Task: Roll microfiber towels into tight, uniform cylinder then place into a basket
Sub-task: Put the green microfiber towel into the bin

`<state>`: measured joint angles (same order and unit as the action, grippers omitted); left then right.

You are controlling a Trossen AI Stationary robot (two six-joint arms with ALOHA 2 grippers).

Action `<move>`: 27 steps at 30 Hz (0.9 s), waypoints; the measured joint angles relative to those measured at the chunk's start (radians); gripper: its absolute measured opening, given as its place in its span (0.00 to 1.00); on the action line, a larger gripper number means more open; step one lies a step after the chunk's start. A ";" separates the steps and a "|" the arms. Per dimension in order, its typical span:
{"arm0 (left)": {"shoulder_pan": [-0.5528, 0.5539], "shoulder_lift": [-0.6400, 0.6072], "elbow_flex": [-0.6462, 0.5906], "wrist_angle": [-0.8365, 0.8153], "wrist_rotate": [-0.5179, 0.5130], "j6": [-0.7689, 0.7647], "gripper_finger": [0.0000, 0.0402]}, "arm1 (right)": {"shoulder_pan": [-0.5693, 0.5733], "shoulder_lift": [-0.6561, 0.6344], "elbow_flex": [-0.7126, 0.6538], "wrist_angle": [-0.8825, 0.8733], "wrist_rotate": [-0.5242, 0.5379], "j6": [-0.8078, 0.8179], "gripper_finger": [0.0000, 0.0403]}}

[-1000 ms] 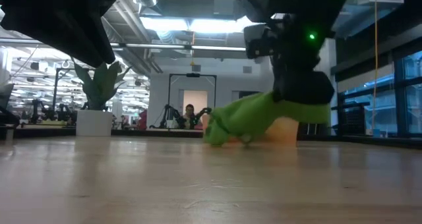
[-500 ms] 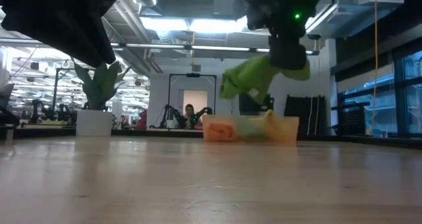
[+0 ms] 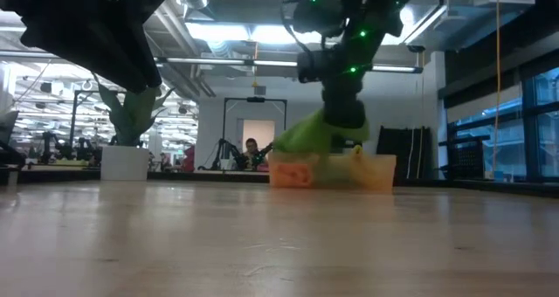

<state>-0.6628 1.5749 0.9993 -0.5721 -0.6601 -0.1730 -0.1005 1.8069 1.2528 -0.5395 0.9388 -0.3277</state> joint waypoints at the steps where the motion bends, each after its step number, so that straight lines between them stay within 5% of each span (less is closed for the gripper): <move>1: 0.000 0.000 0.000 -0.005 0.000 0.000 0.20 | -0.004 0.000 -0.011 0.045 -0.021 -0.032 0.03; 6: 0.000 0.000 0.000 -0.025 0.000 -0.002 0.20 | -0.047 0.000 -0.050 0.120 -0.156 -0.110 0.03; 12: 0.000 0.000 0.000 -0.039 0.000 -0.004 0.20 | -0.111 0.000 -0.111 0.116 -0.184 -0.123 0.03; 22: 0.024 0.000 0.000 -0.042 -0.006 -0.012 0.20 | -0.134 0.000 -0.102 0.123 -0.389 -0.122 0.14; 27: 0.036 0.000 0.000 -0.042 -0.003 -0.019 0.20 | -0.132 0.000 -0.102 0.115 -0.406 -0.123 0.19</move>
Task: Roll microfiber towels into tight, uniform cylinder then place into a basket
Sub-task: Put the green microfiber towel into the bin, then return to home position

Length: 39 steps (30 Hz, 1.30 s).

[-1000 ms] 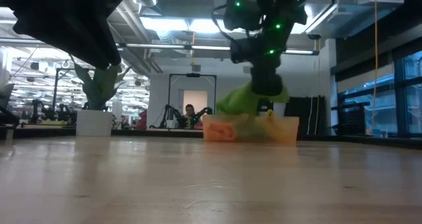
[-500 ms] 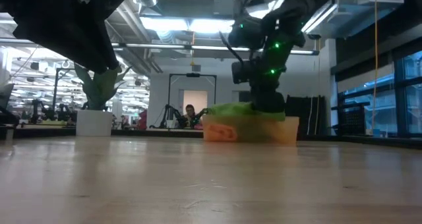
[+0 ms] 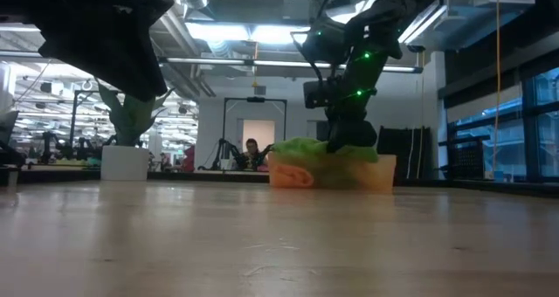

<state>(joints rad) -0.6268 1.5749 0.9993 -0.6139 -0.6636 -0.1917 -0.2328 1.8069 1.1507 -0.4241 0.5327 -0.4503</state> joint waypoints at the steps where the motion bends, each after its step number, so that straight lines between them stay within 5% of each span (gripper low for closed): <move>1: 0.001 0.000 0.000 0.000 0.000 0.000 0.20 | 0.000 0.000 0.000 0.000 0.005 0.000 0.21; 11: 0.007 0.000 0.000 -0.013 0.001 -0.017 0.20 | 0.041 -0.001 0.000 -0.007 0.363 0.002 0.41; 17: 0.007 0.000 0.000 -0.015 0.007 -0.019 0.20 | 0.100 -0.002 0.066 -0.107 0.331 0.037 0.42; 25: 0.007 0.000 0.000 -0.051 0.026 -0.062 0.20 | 0.172 -0.002 0.232 -0.374 0.263 0.335 0.42; 29: 0.021 -0.002 0.000 -0.085 0.003 -0.088 0.15 | 0.205 -0.003 0.328 -0.486 0.220 0.455 0.34; 35: 0.092 -0.083 -0.001 -0.189 -0.004 -0.104 0.01 | 0.259 -0.003 0.476 -0.617 0.194 0.515 0.04; 39: 0.145 -0.211 -0.001 -0.174 0.033 -0.004 0.01 | 0.294 -0.008 0.541 -0.693 0.112 0.501 0.03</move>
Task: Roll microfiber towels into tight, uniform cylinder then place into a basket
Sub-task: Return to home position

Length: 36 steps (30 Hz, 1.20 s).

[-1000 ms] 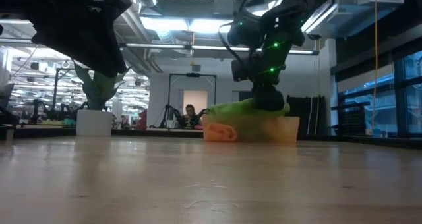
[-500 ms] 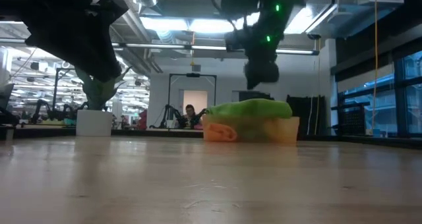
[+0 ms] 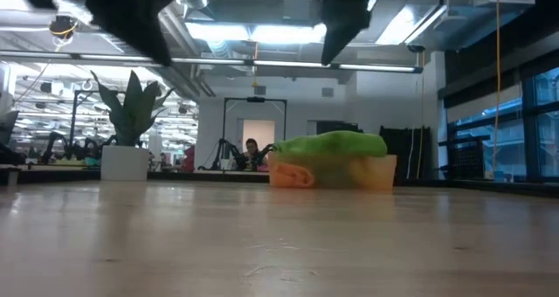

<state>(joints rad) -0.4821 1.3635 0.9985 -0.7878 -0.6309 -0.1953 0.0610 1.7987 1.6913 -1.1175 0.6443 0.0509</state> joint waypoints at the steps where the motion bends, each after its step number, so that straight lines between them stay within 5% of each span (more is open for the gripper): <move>1: 0.014 -0.035 0.000 0.009 0.024 0.025 0.00 | 0.009 -0.007 0.002 -0.017 -0.015 0.000 0.03; 7: 0.119 -0.247 -0.071 0.202 0.291 0.242 0.00 | 0.064 -0.131 -0.114 -0.008 -0.068 0.052 0.02; 13: 0.267 -0.454 -0.271 0.474 0.529 0.319 0.00 | 0.115 -0.386 -0.401 0.283 -0.181 0.043 0.01; 21: 0.382 -0.695 -0.474 0.583 0.574 0.305 0.00 | 0.125 -0.690 -0.814 0.841 -0.479 -0.114 0.01; 36: 0.465 -1.248 -0.785 0.581 0.562 0.231 0.00 | 0.090 -0.951 -1.310 1.350 -0.584 -0.135 0.02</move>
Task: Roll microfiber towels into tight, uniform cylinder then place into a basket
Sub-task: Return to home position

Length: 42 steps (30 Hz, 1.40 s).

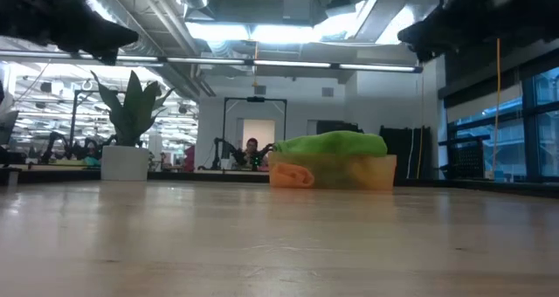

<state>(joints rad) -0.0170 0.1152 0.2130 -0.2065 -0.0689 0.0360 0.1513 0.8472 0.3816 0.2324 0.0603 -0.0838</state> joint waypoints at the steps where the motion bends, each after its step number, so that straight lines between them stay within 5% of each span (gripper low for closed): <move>1: 0.000 -0.030 -0.013 0.002 0.000 0.001 0.00 | 0.000 -0.003 -0.021 0.027 -0.004 0.000 0.02; 4: 0.000 -0.111 -0.054 -0.015 -0.005 0.028 0.00 | 0.000 -0.007 -0.084 0.093 -0.006 0.006 0.02; 20: 0.000 -0.113 -0.135 0.041 -0.104 0.035 0.00 | -0.005 -0.006 -0.369 0.429 -0.046 0.104 0.02; 30: 0.000 -0.113 -0.135 0.031 -0.106 -0.049 0.03 | -0.005 -0.004 -0.376 0.430 -0.125 0.041 0.02; 42: 0.000 -0.113 -0.134 0.032 -0.106 -0.052 0.01 | -0.005 -0.004 -0.375 0.383 -0.009 -0.076 0.02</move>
<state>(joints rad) -0.0170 0.0021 0.0786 -0.1747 -0.1745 -0.0158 0.1459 0.8436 0.0063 0.6153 0.0509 -0.1598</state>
